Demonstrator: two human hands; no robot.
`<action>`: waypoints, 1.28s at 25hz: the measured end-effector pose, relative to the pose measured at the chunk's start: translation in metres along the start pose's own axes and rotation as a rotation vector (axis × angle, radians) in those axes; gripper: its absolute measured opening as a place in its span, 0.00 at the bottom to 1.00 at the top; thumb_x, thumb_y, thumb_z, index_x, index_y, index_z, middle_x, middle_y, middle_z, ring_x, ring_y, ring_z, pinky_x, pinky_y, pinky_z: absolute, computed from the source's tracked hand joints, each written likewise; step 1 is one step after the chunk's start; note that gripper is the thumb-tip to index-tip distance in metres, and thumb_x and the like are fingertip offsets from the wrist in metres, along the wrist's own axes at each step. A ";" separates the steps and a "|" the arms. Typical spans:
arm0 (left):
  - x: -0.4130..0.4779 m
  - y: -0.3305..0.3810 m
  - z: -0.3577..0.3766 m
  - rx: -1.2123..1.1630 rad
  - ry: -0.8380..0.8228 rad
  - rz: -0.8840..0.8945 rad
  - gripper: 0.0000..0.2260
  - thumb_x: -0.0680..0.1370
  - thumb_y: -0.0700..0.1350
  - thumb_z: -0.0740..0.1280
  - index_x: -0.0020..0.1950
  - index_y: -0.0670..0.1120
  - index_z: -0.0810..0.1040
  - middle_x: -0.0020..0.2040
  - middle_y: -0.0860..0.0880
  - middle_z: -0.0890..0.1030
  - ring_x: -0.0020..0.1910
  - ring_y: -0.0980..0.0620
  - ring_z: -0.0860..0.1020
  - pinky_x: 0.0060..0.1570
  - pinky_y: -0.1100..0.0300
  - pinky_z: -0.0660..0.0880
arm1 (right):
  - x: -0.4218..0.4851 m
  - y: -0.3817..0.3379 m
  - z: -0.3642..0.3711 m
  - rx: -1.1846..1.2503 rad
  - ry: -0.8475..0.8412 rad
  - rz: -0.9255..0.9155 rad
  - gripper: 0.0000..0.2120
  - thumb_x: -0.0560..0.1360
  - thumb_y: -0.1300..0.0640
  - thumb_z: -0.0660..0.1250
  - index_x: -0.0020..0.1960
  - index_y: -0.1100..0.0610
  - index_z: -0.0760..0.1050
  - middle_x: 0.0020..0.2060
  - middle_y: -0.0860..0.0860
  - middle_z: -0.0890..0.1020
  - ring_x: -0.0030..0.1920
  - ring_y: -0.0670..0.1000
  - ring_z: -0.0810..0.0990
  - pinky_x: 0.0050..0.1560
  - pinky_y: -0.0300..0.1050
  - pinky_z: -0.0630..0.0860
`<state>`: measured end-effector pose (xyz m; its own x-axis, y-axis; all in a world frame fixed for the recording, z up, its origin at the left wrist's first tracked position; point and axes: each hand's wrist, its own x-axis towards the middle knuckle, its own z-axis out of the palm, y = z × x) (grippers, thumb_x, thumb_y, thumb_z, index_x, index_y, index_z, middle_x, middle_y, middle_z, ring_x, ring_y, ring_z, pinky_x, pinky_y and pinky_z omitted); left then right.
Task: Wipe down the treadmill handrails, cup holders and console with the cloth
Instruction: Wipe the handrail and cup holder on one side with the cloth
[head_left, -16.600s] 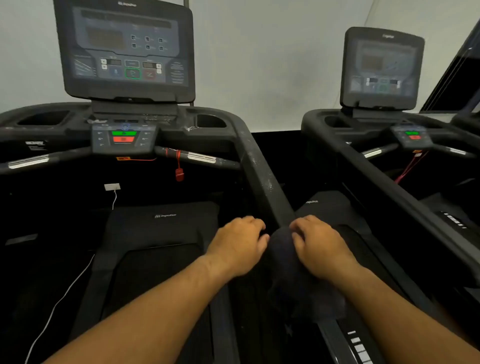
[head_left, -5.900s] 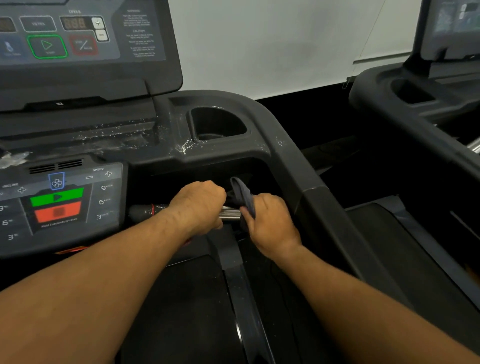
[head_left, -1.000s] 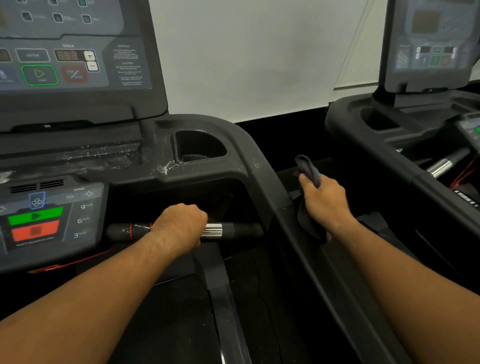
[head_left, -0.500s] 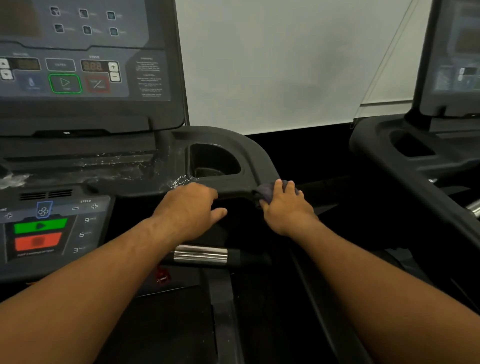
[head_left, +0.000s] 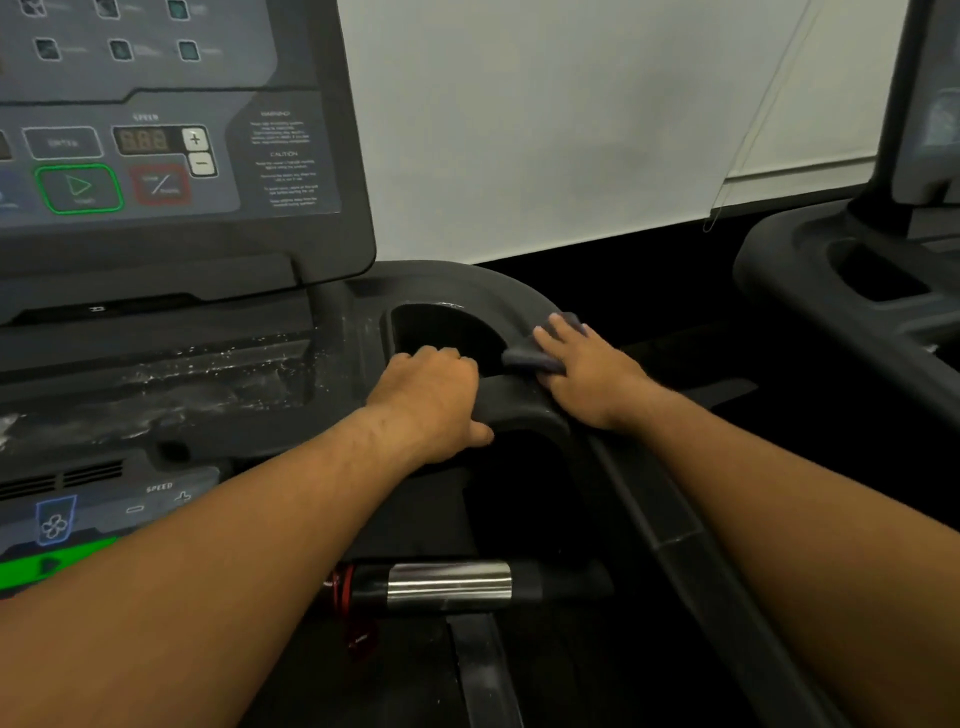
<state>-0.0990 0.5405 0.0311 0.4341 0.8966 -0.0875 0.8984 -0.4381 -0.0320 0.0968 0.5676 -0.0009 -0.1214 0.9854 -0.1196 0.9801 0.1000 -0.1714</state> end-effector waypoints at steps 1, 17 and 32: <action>0.007 -0.001 0.001 0.002 -0.041 0.008 0.26 0.71 0.63 0.70 0.61 0.47 0.74 0.55 0.49 0.76 0.54 0.48 0.74 0.55 0.53 0.71 | -0.017 0.002 0.001 -0.052 -0.006 -0.064 0.29 0.81 0.48 0.55 0.79 0.50 0.50 0.79 0.49 0.45 0.78 0.55 0.46 0.76 0.53 0.49; 0.022 -0.005 -0.002 0.009 -0.135 0.058 0.16 0.72 0.56 0.73 0.50 0.47 0.74 0.40 0.51 0.76 0.39 0.51 0.74 0.42 0.56 0.68 | -0.038 -0.020 0.008 -0.318 -0.075 -0.033 0.38 0.79 0.37 0.55 0.79 0.51 0.42 0.78 0.49 0.38 0.78 0.56 0.40 0.76 0.57 0.47; 0.027 -0.014 0.006 -0.043 -0.132 0.071 0.18 0.73 0.59 0.71 0.55 0.49 0.75 0.47 0.51 0.79 0.46 0.50 0.78 0.47 0.57 0.72 | -0.037 -0.021 0.007 -0.247 -0.006 -0.030 0.38 0.77 0.35 0.59 0.79 0.48 0.48 0.79 0.48 0.43 0.78 0.56 0.44 0.75 0.53 0.49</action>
<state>-0.1000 0.5705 0.0229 0.4866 0.8458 -0.2186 0.8690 -0.4944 0.0211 0.0794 0.5283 0.0001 -0.1517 0.9806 -0.1238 0.9845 0.1610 0.0690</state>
